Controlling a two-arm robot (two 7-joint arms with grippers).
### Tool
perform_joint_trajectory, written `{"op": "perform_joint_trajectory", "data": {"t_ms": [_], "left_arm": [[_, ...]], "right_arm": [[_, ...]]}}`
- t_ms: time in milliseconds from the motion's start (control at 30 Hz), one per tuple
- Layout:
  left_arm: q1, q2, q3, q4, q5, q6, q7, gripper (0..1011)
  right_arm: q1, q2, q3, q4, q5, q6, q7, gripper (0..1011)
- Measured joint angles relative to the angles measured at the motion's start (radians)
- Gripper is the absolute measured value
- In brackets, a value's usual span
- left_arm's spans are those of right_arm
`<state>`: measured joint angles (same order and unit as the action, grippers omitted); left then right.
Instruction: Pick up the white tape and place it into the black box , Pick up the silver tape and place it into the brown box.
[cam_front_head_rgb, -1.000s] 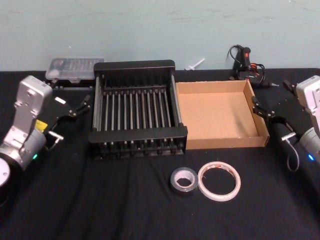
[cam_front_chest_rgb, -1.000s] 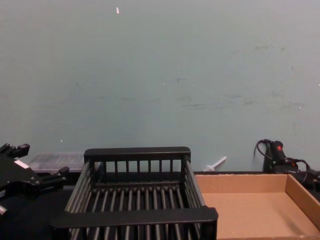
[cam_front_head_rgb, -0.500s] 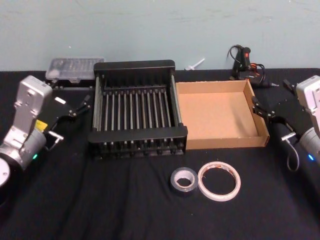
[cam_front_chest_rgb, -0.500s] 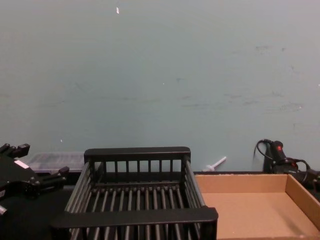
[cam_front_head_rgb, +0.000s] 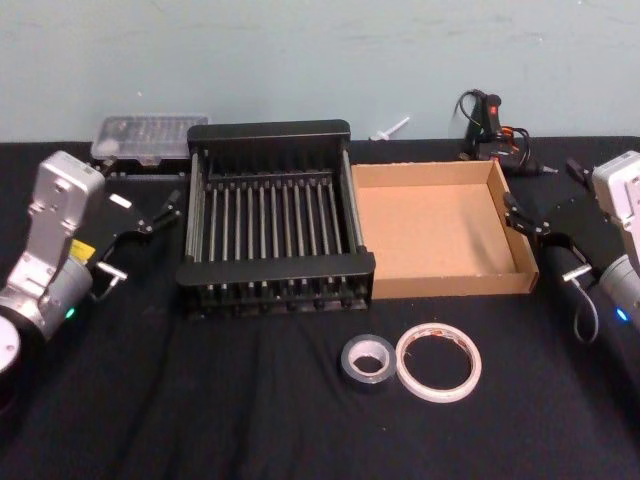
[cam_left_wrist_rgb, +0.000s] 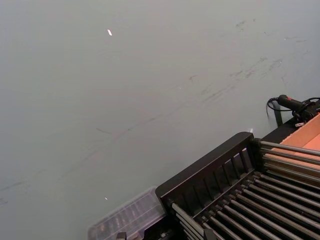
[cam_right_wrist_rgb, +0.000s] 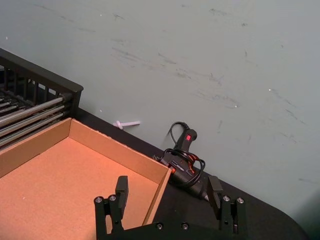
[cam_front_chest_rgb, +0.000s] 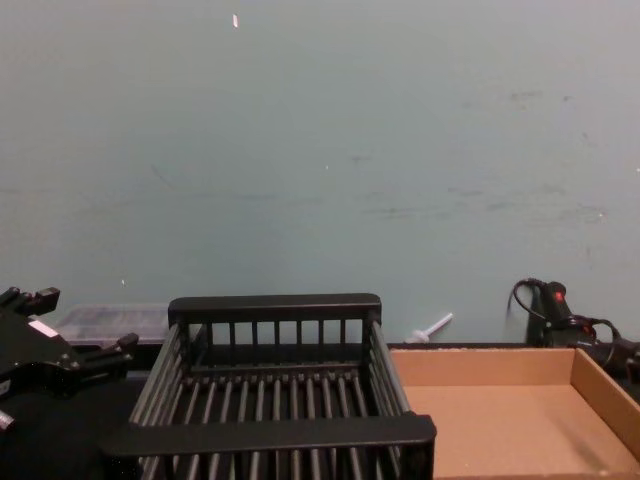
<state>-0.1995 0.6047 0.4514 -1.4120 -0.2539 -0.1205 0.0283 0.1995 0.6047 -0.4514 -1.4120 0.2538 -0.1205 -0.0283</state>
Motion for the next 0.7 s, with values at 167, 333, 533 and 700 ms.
{"op": "perform_joint_trajectory", "data": {"t_ms": [167,333,533,700], "left_arm": [[0.000,0.000,0.000,0.000,0.000,0.000,0.000,1001],[0.000,0.000,0.000,0.000,0.000,0.000,0.000,1001],[0.000,0.000,0.000,0.000,0.000,0.000,0.000,1001],[0.000,0.000,0.000,0.000,0.000,0.000,0.000,1001]], "right_arm": [[0.000,0.000,0.000,0.000,0.000,0.000,0.000,1002],[0.000,0.000,0.000,0.000,0.000,0.000,0.000,1002],[0.000,0.000,0.000,0.000,0.000,0.000,0.000,1002],[0.000,0.000,0.000,0.000,0.000,0.000,0.000,1002]]}}
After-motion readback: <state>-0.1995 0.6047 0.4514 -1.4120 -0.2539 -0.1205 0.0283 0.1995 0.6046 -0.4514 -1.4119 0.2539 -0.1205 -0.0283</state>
